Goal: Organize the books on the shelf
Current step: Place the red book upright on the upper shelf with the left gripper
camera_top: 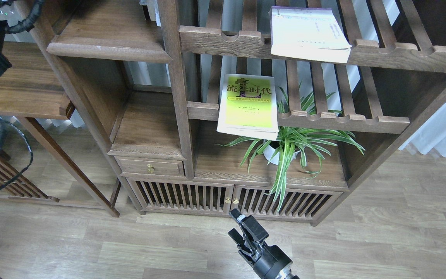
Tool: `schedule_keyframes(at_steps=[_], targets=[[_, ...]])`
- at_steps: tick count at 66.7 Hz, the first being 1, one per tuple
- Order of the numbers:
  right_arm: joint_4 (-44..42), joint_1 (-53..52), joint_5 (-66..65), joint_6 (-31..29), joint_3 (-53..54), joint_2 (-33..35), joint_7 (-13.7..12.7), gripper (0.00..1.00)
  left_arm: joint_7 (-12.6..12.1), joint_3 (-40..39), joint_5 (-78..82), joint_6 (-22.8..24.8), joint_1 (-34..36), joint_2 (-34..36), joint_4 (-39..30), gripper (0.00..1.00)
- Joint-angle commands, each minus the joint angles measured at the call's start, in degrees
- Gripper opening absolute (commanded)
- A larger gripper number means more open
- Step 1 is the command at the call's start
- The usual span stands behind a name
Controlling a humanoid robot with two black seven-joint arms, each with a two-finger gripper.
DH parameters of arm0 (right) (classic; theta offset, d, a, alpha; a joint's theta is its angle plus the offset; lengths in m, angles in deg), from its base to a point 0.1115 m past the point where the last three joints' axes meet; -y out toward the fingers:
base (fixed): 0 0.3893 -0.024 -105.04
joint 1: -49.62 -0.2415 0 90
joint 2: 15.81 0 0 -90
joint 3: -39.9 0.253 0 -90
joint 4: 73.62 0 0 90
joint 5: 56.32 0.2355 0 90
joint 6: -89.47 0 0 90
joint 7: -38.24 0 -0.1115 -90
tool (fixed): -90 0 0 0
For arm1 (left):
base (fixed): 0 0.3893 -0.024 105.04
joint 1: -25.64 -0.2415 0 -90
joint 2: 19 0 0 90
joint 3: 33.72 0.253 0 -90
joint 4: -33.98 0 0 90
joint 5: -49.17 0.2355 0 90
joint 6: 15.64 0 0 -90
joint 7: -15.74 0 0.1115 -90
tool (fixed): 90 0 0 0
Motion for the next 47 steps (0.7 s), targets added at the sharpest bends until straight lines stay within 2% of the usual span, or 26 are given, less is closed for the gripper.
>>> schedule_keyframes(at_steps=[1,14,34,47], targets=[[0.35,0.0,0.02,0.02,-0.01,0.0,0.0,1.0,1.94,0.16,-0.1,0.2,-0.55,-1.65,1.11,0.08],[1.14,0.35,0.28,0.02,0.08,0.0,0.09,1.0,6.07,0.86,-0.1,1.61,-2.05,-3.32,2.69,0.09],[2.02,0.26,0.9,0.02,0.69,0.0,0.09,1.0,6.07,4.82,-0.1,2.13,-2.49,-3.76,5.85,0.09],[2.28,0.17,0.9,0.02,2.28,0.0,0.0,1.0,7.83,6.75,-0.27,2.57,-2.49,-3.76,6.65,0.09]])
